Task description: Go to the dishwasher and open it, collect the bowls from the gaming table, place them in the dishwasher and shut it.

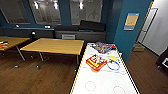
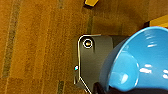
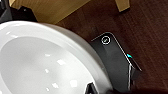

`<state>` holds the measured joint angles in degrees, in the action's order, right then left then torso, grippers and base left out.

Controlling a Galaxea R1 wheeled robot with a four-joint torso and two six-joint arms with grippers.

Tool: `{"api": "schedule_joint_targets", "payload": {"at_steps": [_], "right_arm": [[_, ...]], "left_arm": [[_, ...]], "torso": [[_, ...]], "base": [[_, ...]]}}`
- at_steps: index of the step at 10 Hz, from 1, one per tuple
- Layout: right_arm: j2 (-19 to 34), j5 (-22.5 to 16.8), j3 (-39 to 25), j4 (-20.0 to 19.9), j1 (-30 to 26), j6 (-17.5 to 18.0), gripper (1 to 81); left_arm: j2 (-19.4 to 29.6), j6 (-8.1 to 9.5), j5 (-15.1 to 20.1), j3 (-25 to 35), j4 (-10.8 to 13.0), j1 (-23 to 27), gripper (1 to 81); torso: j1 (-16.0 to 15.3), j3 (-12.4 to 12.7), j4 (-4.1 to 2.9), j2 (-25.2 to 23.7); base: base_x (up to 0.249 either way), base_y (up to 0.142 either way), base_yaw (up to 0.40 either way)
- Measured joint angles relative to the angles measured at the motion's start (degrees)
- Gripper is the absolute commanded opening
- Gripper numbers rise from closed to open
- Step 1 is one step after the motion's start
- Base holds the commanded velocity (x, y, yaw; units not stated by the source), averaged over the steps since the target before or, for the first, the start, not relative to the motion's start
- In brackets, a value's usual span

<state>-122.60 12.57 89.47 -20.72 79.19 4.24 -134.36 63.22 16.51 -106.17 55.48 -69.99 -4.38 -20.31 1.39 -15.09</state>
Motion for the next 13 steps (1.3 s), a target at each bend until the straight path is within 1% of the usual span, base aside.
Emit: {"api": "schedule_joint_targets", "payload": {"at_steps": [2, 3, 4, 5, 6, 7, 8, 9, 11, 13], "right_arm": [[-0.52, 0.02, 0.44, 0.0, 0.0, 0.02, 1.0], [-1.1, -0.11, 0.85, 0.0, 0.02, 0.0, 1.0], [-1.74, -0.15, 1.52, 0.0, 0.02, 0.02, 1.0], [-2.34, -0.17, 2.49, 0.0, 0.05, 0.02, 1.0], [-2.9, -0.17, 3.43, 0.0, 0.07, 0.0, 1.0], [-3.32, -0.28, 3.75, 0.0, 0.18, 0.02, 1.0], [-3.85, -0.74, 4.17, 0.0, 0.2, 0.02, 1.0], [-4.33, -0.85, 4.63, 0.0, 0.2, 0.0, 1.0], [-4.66, -1.38, 5.71, 0.0, 0.39, 0.02, 1.0], [-4.63, -1.9, 7.41, 0.02, 0.68, 0.02, 1.0]], "left_arm": [[-4.28, 0.01, -3.94, -5.55, 0.46, -2.52, 1.0], [-6.77, -0.07, -5.42, -6.68, 0.24, -4.9, 1.0], [-9.13, -1.1, -6.23, -8.25, -0.96, -7.55, 1.0], [-10.76, -3.68, -6.23, -10.84, -3.33, -9.09, 1.0], [-11.82, -9.2, -5.44, -14.07, -7.94, -9.31, 1.0], [-12.85, -15.9, -4.57, -16.74, -14.71, -9.36, 1.0], [-14.42, -23.26, -5.18, -19.27, -21.88, -9.64, 1.0], [-16.36, -29.84, -6.07, -21.89, -28.03, -10.33, 1.0], [-19.53, -39.16, -6.84, -28.15, -36.77, -11.46, 1.0], [-22.58, -49.03, -7.06, -35.43, -45.03, -11.81, 1.0]], "torso": [[0.0, 0.02, 0.0, -0.02], [0.0, 0.02, 0.0, -0.02], [0.02, 0.02, 0.0, -0.02], [0.02, 0.02, 0.0, -0.04], [0.04, 0.02, 0.0, -0.06], [0.04, 0.02, 0.0, -0.06], [0.04, 0.02, 0.0, -0.09], [0.04, 0.04, 0.0, -0.09], [0.04, 0.04, 0.0, -0.09], [0.04, 0.04, 0.0, -0.11]], "base": [[0.0, 0.0, 0.0], [0.0, 0.0, 0.0], [0.0, 0.0, 0.0], [0.0, 0.0, 0.0], [0.0, 0.0, 0.0], [0.0, 0.0, 0.0], [0.0, 0.0, 0.0], [0.0, 0.0, 0.0], [0.0, 0.0, 0.0], [0.0, 0.0, 0.0]]}}
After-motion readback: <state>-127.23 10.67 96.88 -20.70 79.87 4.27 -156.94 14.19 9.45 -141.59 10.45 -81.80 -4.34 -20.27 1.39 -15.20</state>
